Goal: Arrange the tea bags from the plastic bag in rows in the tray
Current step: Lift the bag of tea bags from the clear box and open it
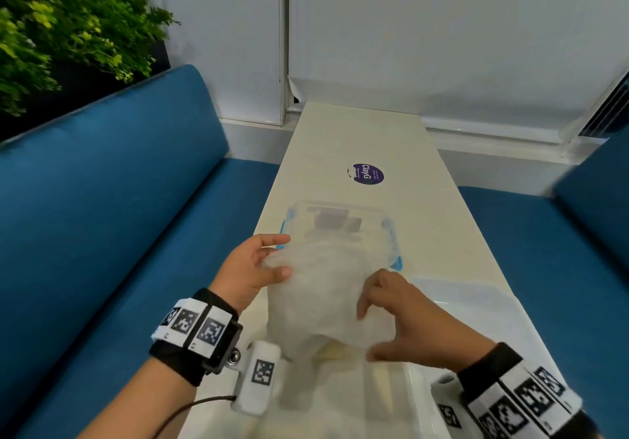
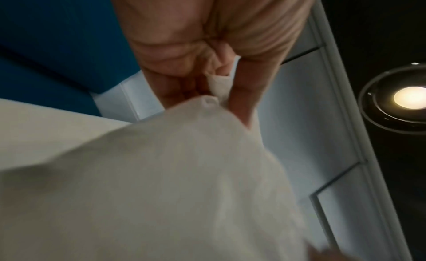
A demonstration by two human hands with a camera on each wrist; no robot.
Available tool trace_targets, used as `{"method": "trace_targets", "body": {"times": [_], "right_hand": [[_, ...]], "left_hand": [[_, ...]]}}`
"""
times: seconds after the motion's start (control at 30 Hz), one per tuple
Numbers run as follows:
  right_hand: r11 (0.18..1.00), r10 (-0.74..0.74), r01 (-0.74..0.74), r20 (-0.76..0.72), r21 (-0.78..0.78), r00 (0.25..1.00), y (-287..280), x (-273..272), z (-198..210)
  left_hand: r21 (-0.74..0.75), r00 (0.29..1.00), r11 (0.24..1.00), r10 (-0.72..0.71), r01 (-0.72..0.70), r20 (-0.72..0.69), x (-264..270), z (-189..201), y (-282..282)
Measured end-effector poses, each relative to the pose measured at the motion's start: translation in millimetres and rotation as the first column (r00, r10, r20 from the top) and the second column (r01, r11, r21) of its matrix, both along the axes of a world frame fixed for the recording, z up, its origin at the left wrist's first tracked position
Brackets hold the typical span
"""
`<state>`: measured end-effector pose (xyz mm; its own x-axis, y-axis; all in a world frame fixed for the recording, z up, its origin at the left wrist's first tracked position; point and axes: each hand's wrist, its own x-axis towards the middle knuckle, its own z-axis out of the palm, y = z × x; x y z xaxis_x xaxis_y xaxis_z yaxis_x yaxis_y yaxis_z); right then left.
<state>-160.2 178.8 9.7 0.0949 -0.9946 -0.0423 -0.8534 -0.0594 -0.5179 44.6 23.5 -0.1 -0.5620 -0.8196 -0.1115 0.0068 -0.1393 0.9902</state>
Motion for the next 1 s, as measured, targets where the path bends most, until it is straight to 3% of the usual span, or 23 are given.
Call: {"method": "trace_targets", "body": {"times": [0.03,0.1,0.17,0.23,0.33,0.43,0.57,0.8,0.87,0.97,1.0], "right_hand": [[1.0,-0.025,0.024,0.073,0.01,0.997,0.4,1.5,5.2],[0.984,-0.105,0.124,0.147,-0.13,0.984,-5.6,6.6,16.8],[0.967,-0.136,0.145,0.054,-0.209,0.989,-17.2,13.5,24.7],[0.978,-0.145,0.136,-0.049,-0.158,0.988,-28.3,20.0,29.7],[0.976,-0.193,0.182,-0.088,-0.117,0.977,-32.8,23.6,45.6],[0.952,-0.283,0.265,-0.109,-0.156,0.953,-25.4,17.0,67.3],[0.904,-0.397,0.391,0.005,-0.17,0.918,-11.4,-0.3,78.8],[0.829,-0.551,0.559,0.172,0.003,0.817,-3.8,-13.7,56.7],[0.787,-0.583,0.616,0.292,-0.029,0.758,-0.3,-17.3,55.5],[0.763,-0.539,0.638,0.445,-0.102,0.715,4.3,-13.5,59.7],[0.775,-0.507,0.622,0.48,-0.11,0.716,4.8,-10.2,62.2]], "left_hand": [[-0.018,0.999,0.999,-0.027,0.026,-0.026,1.2,1.8,2.6],[-0.055,0.994,0.994,-0.095,0.092,-0.061,0.3,9.1,10.3],[-0.084,0.987,0.986,-0.152,0.147,-0.06,-1.2,16.8,17.4],[-0.163,0.986,0.974,-0.165,0.16,-0.023,-1.0,24.5,22.4],[-0.355,0.996,0.931,-0.064,0.083,0.064,5.7,37.7,23.3],[-0.549,0.989,0.835,0.107,-0.033,0.103,18.2,51.1,19.4],[-0.616,0.975,0.781,0.205,-0.109,0.088,30.3,59.2,13.2],[-0.636,0.947,0.755,0.3,-0.162,0.114,28.3,49.7,7.3],[-0.706,0.913,0.69,0.374,-0.158,0.161,26.6,50.8,5.9],[-0.873,0.776,0.482,0.523,0.073,0.354,16.0,58.5,13.4],[-0.888,0.765,0.436,0.52,0.145,0.38,8.0,64.3,20.7]]}}
